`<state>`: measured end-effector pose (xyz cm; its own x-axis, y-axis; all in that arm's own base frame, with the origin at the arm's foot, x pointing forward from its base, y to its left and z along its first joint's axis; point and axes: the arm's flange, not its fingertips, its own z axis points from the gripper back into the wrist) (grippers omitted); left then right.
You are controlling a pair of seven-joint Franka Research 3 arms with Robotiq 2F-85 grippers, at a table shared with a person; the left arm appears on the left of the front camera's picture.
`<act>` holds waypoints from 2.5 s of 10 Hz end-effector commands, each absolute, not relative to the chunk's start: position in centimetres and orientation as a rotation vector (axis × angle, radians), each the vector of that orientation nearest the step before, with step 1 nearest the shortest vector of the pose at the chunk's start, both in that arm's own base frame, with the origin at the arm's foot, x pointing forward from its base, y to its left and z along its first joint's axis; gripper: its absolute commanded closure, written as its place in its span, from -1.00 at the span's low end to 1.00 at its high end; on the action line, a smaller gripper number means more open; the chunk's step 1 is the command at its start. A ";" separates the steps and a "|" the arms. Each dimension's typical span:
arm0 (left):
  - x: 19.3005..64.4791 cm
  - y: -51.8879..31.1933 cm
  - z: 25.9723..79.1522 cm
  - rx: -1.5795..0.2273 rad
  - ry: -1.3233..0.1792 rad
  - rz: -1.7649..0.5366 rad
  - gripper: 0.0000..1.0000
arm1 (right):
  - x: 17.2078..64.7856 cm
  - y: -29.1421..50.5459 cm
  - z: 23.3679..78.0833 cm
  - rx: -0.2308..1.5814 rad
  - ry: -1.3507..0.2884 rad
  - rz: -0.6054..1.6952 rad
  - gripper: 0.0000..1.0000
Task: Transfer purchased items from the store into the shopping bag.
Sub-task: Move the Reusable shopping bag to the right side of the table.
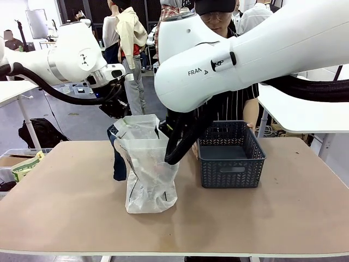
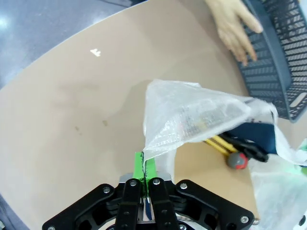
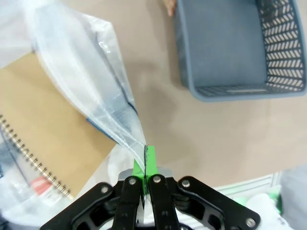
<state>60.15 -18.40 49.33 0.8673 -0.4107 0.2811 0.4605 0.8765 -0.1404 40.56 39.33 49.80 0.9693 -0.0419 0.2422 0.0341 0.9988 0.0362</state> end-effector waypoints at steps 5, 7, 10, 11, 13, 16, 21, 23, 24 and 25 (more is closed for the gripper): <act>59.0 -18.5 49.5 -0.367 -0.162 -0.334 0.35 | 41.0 43.3 50.1 0.047 -0.275 0.057 1.00; 59.0 -18.0 49.5 -0.394 -0.136 -0.254 -0.43 | 41.4 44.4 50.0 0.072 -0.274 0.090 1.00; 59.4 -17.8 49.4 -0.456 -0.116 -0.269 -0.43 | 41.6 46.4 49.8 0.095 -0.275 0.144 1.00; 59.2 -17.8 49.5 -0.490 -0.105 -0.294 -0.43 | 41.5 46.9 49.7 0.087 -0.275 0.155 1.00; 59.2 -17.6 49.2 -0.528 -0.074 -0.339 -0.43 | 41.6 47.6 49.6 0.084 -0.277 0.168 1.00; 58.8 -17.9 49.2 -0.574 -0.047 -0.431 -0.43 | 41.2 48.2 49.9 0.118 -0.268 0.229 1.00; 59.3 -17.6 48.9 -0.628 -0.045 -0.389 -0.43 | 41.6 48.5 50.4 0.214 -0.231 0.345 1.00; 59.5 -17.4 49.0 -0.670 -0.037 -0.387 -0.43 | 41.7 47.7 50.6 0.239 -0.228 0.359 1.00; 59.4 -17.3 49.2 -0.718 -0.022 -0.413 -0.43 | 41.8 47.3 50.6 0.254 -0.213 0.373 1.00; 59.5 -17.0 49.2 -0.733 -0.024 -0.403 -0.43 | 41.9 47.3 50.6 0.252 -0.212 0.369 1.00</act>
